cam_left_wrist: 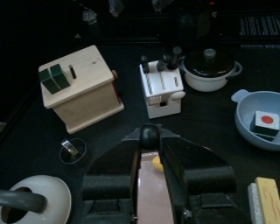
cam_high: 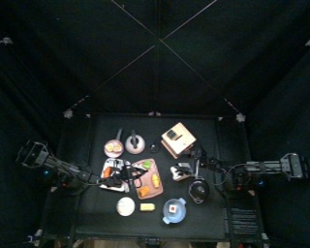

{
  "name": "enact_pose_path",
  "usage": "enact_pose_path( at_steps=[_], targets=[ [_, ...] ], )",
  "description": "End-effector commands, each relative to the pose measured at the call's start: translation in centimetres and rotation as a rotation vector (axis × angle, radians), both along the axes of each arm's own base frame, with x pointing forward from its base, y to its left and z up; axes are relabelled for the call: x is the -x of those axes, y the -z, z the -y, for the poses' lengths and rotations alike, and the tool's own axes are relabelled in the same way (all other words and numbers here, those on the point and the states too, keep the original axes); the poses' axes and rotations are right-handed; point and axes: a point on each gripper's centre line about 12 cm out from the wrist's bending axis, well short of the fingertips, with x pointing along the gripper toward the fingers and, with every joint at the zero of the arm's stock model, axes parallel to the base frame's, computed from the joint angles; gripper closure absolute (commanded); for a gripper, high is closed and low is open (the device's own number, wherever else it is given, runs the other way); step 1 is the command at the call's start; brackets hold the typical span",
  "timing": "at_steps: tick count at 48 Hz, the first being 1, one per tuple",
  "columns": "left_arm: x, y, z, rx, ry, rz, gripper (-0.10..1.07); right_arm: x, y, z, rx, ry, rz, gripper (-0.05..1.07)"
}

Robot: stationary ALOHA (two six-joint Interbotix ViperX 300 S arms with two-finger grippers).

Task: Grab knife with other hand

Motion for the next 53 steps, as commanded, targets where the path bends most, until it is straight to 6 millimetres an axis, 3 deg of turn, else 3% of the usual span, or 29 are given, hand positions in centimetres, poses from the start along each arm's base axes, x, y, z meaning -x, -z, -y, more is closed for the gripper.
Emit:
enact_pose_path(
  at_steps=[1, 27, 44, 53],
  targets=[
    [-0.2, -2.2, 0.1, 0.024, -0.005, 0.062, 0.42, -1.1, -1.4, -0.8, 0.034, -0.038, 0.029, 0.06],
    [-0.9, -4.9, 2.4, 0.056, 0.056, 0.191, 0.42, -5.7, -1.5, -2.9, 0.133, -0.141, -0.009, 0.06],
    [-0.9, -5.2, 2.6, 0.048, 0.051, 0.251, 0.42, -7.1, -1.1, -3.3, 0.155, -0.159, -0.028, 0.07],
    [-0.9, -5.1, 2.5, 0.039, 0.046, 0.254, 0.42, -7.5, -1.2, -3.4, 0.156, -0.161, -0.032, 0.15]
  ],
)
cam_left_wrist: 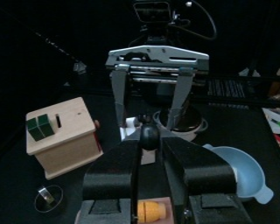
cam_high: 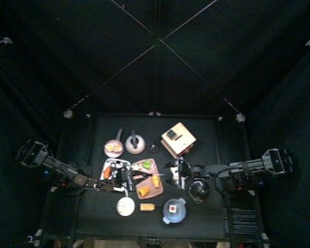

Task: Grab knife with other hand

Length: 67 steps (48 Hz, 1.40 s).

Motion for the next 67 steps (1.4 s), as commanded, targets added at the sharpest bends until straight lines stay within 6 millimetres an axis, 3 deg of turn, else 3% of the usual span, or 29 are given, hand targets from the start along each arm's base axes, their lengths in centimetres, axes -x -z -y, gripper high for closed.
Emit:
enact_pose_path(
  at_steps=[1, 23, 32, 57, 62, 67],
  targets=[
    [-0.1, -0.59, 0.11, 0.0, 0.0, 0.019, 0.42, -0.28, -1.53, -0.13, -0.001, -0.004, 0.041, 0.17],
    [0.12, -0.36, -0.38, -0.014, -0.036, 0.025, 0.42, -0.37, -1.56, -0.22, -0.004, -0.008, 0.033, 0.5],
    [0.12, -0.36, -0.38, -0.014, -0.036, 0.025, 0.42, -0.39, -1.62, -0.22, -0.005, -0.007, 0.034, 0.58],
    [0.25, 0.06, -0.56, -0.015, -0.049, 0.017, 0.4, -0.35, -1.67, -0.32, -0.004, -0.01, 0.039, 0.63],
    [0.25, 0.07, -0.57, -0.008, -0.051, 0.018, 0.35, -0.35, -1.67, -0.32, -0.002, -0.01, 0.039, 0.63],
    [0.31, 0.05, -0.65, 0.008, -0.058, 0.025, 0.22, -0.3, -1.55, -0.31, -0.004, -0.01, 0.036, 0.63]
  ],
)
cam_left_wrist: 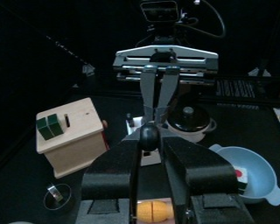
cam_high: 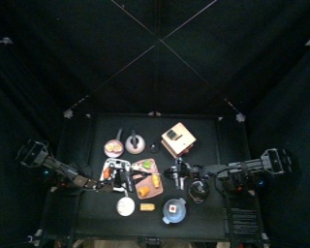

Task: Grab knife with other hand

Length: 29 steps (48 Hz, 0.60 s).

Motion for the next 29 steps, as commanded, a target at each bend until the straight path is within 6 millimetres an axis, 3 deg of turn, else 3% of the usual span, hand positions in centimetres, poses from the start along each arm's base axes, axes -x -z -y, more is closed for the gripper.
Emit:
enact_pose_path(
  at_steps=[1, 10, 29],
  targets=[
    [-0.06, -0.64, -0.1, 0.012, -0.009, 0.024, 0.18, -0.18, -1.44, -0.04, -0.004, 0.001, 0.044, 0.63],
    [0.1, -0.66, -0.44, 0.021, -0.037, 0.041, -0.06, -0.16, -1.38, 0.02, -0.005, 0.003, 0.043, 0.63],
    [0.37, -0.35, -0.79, 0.023, -0.066, 0.037, -0.06, 0.55, -1.1, 0.02, -0.012, 0.003, 0.035, 0.63]
  ],
)
